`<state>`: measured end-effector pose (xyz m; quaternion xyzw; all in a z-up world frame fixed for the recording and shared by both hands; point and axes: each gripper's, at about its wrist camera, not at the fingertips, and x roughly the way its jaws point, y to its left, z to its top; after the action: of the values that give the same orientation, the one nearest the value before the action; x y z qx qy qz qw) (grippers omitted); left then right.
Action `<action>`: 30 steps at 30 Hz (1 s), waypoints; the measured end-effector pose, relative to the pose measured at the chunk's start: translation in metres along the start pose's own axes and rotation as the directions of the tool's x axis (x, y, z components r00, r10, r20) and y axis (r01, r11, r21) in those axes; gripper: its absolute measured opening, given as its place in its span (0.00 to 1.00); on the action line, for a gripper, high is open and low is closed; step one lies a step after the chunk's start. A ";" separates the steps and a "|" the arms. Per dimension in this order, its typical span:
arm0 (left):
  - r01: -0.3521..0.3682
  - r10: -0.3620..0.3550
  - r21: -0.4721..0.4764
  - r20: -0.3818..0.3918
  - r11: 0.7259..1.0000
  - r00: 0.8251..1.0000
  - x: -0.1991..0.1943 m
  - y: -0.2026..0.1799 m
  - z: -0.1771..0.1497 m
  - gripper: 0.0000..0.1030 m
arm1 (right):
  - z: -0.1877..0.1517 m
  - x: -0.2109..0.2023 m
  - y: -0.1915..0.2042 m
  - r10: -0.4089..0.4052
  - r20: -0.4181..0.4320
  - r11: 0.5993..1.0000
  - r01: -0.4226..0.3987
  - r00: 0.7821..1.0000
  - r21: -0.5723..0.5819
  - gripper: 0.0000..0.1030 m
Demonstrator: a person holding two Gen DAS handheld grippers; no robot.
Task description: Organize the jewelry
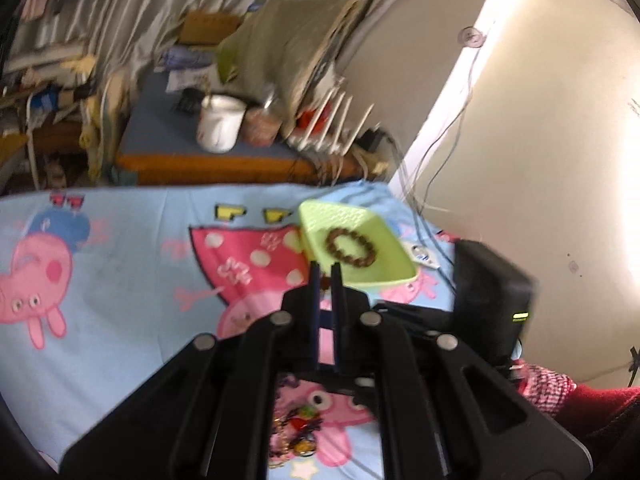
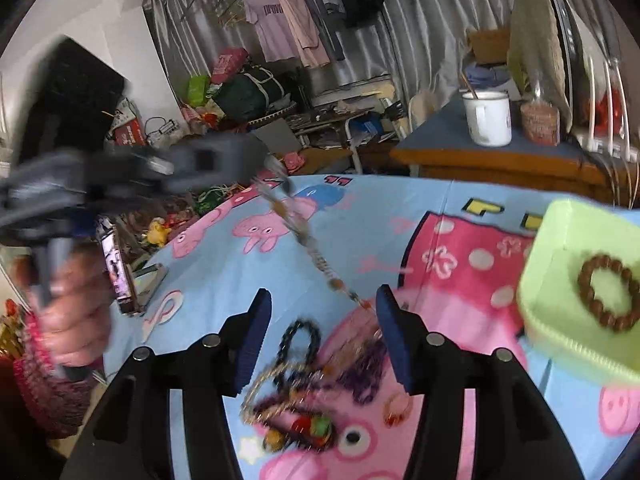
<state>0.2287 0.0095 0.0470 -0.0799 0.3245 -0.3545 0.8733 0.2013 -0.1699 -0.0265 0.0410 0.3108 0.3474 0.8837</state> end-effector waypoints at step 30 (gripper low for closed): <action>0.092 -0.144 0.244 0.209 0.966 0.967 -0.024 -0.164 0.163 0.04 | 0.057 -0.152 -0.099 0.117 0.291 0.975 -0.166 0.949 0.148 0.00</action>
<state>0.2243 -0.1096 0.2468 -0.0362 0.1746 -0.4303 0.8849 0.2065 -0.3334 0.0702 0.1877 0.2072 0.3728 0.8848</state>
